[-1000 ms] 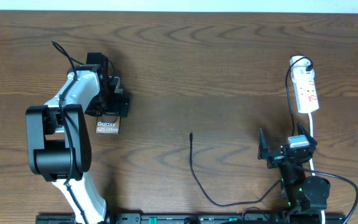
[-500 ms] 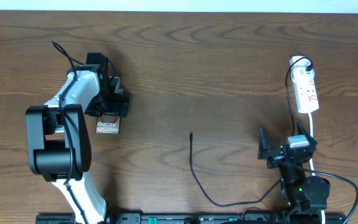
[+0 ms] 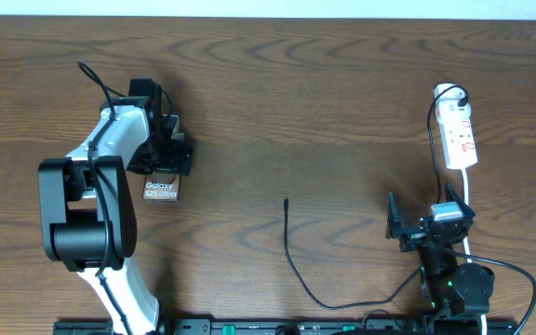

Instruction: Plug charger to phone and switch on socket

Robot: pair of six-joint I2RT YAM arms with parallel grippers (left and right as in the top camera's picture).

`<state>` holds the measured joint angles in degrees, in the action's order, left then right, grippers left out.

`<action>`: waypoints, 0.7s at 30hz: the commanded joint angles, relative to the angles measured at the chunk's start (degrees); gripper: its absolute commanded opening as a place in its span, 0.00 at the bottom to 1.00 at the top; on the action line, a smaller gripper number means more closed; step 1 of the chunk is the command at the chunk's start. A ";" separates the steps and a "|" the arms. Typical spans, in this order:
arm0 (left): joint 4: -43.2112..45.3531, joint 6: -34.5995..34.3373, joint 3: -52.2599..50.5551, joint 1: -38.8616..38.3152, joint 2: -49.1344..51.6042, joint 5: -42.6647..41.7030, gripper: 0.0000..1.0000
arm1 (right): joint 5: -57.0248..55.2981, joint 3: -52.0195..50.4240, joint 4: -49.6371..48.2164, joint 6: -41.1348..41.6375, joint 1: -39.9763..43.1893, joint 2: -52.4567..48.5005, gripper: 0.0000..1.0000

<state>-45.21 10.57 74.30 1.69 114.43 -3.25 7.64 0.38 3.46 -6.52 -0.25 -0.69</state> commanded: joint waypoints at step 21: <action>-0.28 1.40 -2.10 -0.22 0.76 -0.13 0.95 | -0.61 -0.07 0.26 -0.39 -0.59 0.31 0.99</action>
<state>-45.21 10.83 74.30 1.69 114.43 -3.25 7.64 0.38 3.46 -6.50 -0.25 -0.69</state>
